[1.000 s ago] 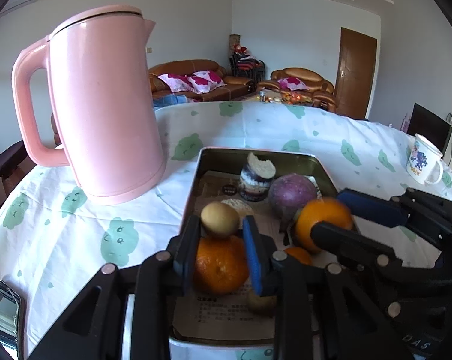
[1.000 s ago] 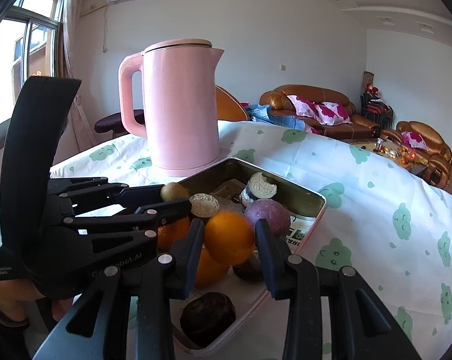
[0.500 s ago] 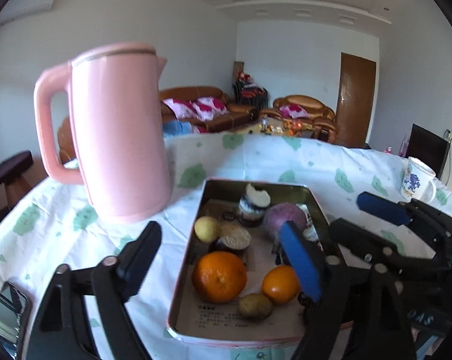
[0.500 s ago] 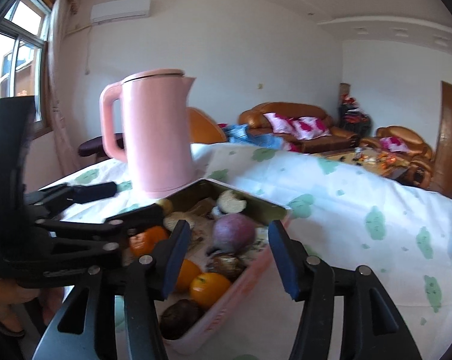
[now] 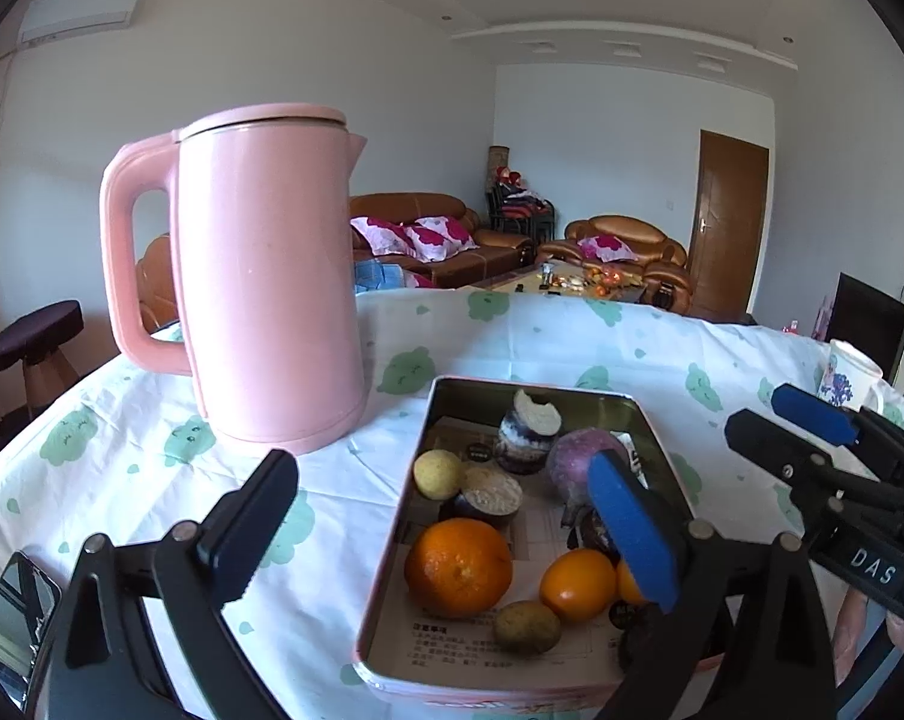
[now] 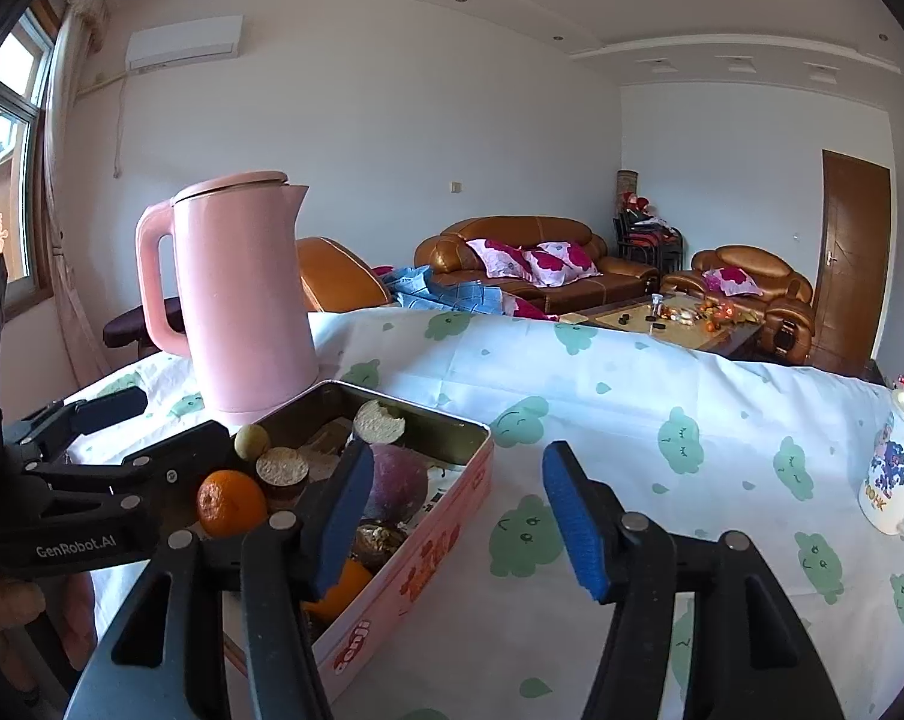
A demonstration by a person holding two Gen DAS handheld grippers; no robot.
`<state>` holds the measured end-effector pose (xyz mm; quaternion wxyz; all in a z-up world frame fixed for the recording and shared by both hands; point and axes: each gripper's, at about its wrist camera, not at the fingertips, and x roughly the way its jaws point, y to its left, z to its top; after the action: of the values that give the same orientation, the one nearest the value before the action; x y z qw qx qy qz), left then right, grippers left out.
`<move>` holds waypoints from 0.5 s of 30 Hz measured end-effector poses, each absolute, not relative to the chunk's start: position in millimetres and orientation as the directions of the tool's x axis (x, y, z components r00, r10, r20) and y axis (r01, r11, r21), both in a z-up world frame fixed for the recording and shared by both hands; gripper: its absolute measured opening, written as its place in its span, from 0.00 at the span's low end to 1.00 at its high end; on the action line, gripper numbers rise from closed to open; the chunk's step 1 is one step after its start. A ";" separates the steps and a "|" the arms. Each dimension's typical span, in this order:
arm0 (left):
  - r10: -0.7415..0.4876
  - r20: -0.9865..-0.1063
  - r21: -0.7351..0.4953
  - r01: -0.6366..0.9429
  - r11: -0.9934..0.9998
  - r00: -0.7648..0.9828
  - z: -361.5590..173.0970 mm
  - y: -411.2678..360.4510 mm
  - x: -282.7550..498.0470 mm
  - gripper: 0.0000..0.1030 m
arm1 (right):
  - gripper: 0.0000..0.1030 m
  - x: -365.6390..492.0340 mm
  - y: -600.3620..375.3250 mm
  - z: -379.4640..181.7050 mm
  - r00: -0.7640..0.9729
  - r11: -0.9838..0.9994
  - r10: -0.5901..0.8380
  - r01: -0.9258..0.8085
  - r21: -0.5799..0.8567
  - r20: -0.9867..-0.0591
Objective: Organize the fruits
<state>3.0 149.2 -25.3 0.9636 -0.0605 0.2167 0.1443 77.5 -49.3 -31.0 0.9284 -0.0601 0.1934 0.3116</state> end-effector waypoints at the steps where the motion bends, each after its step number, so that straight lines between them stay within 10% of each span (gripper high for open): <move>1: 0.254 -0.437 -0.052 -0.306 0.950 0.863 -25.7 149.3 3.4 0.97 | 0.59 77.3 -49.3 -30.9 0.732 0.799 0.554 -0.601 0.008 -0.396; 15: 0.266 -0.446 -0.053 -0.322 0.945 0.855 -28.3 150.5 4.5 1.00 | 0.59 78.9 -53.3 -30.7 0.741 0.809 0.545 -0.588 0.013 -0.394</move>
<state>4.5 150.5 -28.3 0.9609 -0.0629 0.2220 0.1528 78.9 -53.3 -30.7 0.9312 -0.0561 0.1930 0.3041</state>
